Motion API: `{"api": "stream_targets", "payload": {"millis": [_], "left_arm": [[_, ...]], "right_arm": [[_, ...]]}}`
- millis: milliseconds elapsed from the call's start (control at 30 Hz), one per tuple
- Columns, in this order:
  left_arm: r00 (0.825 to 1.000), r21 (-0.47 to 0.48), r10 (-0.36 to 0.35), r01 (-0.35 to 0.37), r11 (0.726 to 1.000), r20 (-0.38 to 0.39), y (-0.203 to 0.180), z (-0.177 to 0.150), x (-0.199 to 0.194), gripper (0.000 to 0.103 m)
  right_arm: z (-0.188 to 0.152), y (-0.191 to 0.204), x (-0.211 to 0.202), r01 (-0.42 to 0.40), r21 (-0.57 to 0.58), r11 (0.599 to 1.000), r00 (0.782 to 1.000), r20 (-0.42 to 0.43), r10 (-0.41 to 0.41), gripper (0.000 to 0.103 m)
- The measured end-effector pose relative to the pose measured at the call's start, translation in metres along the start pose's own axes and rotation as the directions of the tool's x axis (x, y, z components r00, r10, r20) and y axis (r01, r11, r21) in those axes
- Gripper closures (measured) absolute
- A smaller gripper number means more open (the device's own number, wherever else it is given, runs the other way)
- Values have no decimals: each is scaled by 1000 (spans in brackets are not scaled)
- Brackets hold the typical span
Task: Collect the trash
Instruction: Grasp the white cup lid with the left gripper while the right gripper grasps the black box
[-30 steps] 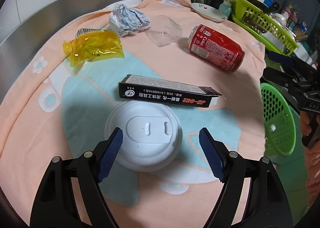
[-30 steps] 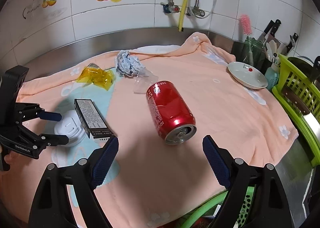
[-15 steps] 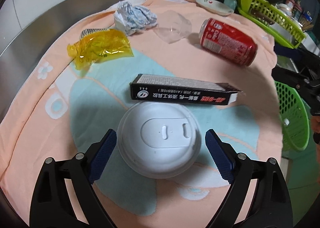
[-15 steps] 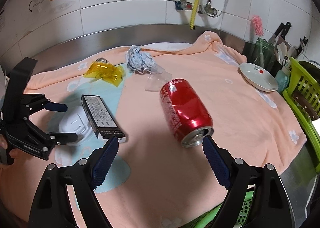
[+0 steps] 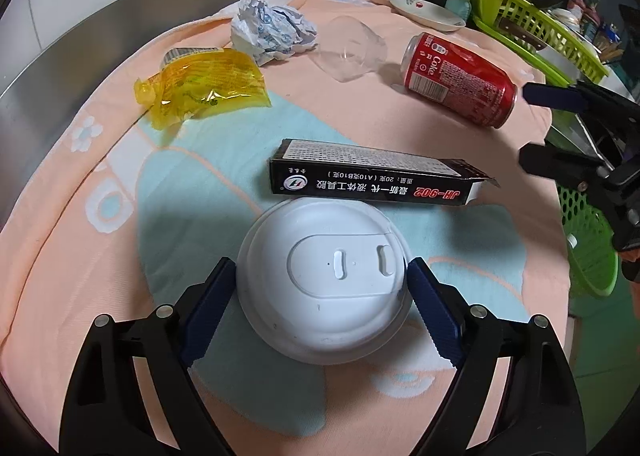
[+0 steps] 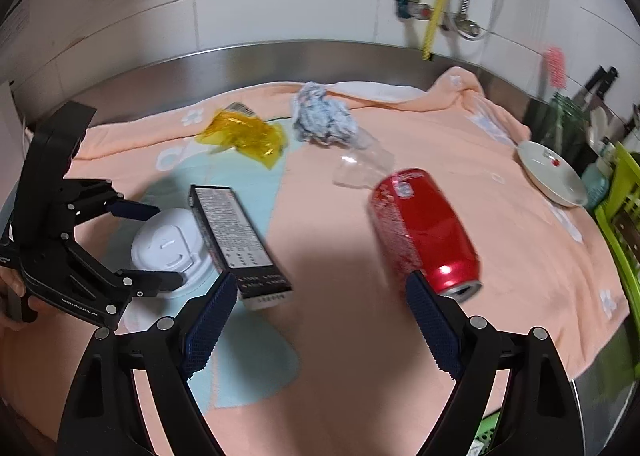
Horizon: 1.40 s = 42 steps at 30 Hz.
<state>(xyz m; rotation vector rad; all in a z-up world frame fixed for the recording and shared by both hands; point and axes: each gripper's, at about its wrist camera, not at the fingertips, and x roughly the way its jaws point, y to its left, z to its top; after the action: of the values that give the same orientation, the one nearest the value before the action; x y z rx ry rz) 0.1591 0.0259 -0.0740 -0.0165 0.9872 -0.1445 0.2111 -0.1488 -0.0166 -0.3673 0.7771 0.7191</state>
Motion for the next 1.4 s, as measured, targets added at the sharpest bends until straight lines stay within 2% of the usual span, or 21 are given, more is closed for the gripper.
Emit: {"api": "stream_targets", "payload": {"millis": [433,933,1100,1167,1400], "left_arm": [[999,-33,31,-30,999,37,27,-23,-34,18],[997,-83,47,-42,996,60,51,-35,-54,18],[997,-81,47,-42,996,64,52,-35,-56,18],[997,-81,45,-40,996,65,51,-35,-57,18],[997,-77,39,-34,996,69,44,-36,-59,18]], "right_arm": [[12,39,47,-91,-92,992,994,-67,85,20],[27,62,96,-91,-135,987,990,-121,75,20],[27,61,101,-104,-118,987,987,-132,88,28],[27,59,101,-124,-98,988,984,-139,109,38],[21,59,93,-126,-82,989,984,-134,114,50]]}}
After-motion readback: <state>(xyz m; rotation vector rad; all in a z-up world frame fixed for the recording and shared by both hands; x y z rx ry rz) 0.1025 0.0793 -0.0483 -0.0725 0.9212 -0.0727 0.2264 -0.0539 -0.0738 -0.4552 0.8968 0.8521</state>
